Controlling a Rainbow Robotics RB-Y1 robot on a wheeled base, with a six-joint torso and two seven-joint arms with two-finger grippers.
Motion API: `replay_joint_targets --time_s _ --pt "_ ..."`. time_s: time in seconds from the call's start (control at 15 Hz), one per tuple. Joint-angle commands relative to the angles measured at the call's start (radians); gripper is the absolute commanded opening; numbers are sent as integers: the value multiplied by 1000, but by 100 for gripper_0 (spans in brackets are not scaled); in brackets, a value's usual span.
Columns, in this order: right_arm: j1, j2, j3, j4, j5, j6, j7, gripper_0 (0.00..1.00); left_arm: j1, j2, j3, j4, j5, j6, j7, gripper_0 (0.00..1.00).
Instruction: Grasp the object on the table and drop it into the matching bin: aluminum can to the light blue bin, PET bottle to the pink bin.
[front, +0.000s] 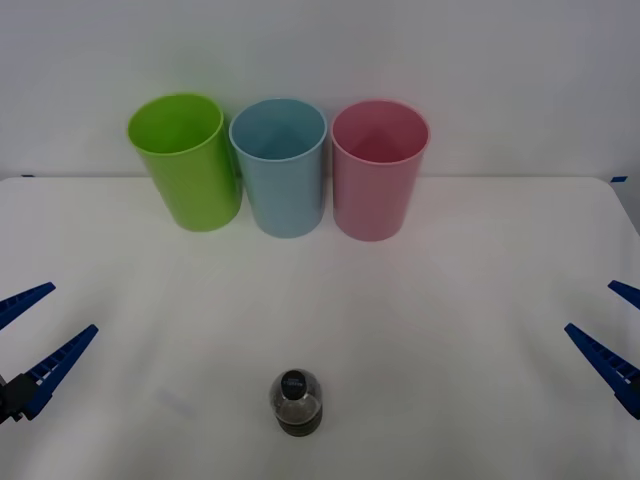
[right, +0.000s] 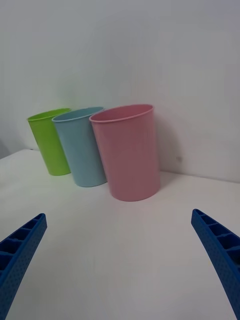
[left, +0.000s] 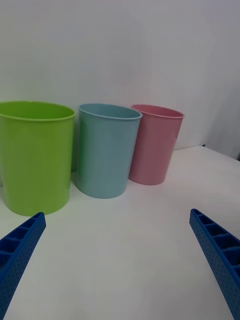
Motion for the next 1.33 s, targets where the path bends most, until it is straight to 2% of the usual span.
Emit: replay_joint_targets --time_s 0.07,0.8,1.33 --pt "4 -4 2 -3 -1 -4 0 100 0 0 0 0 0 0 0 100" --pt "5 -40 126 -2 -18 -5 48 100 0 0 0 0 0 0 0 100" --pt "-24 -59 329 -2 80 -27 118 100 0 0 0 0 0 0 0 100"
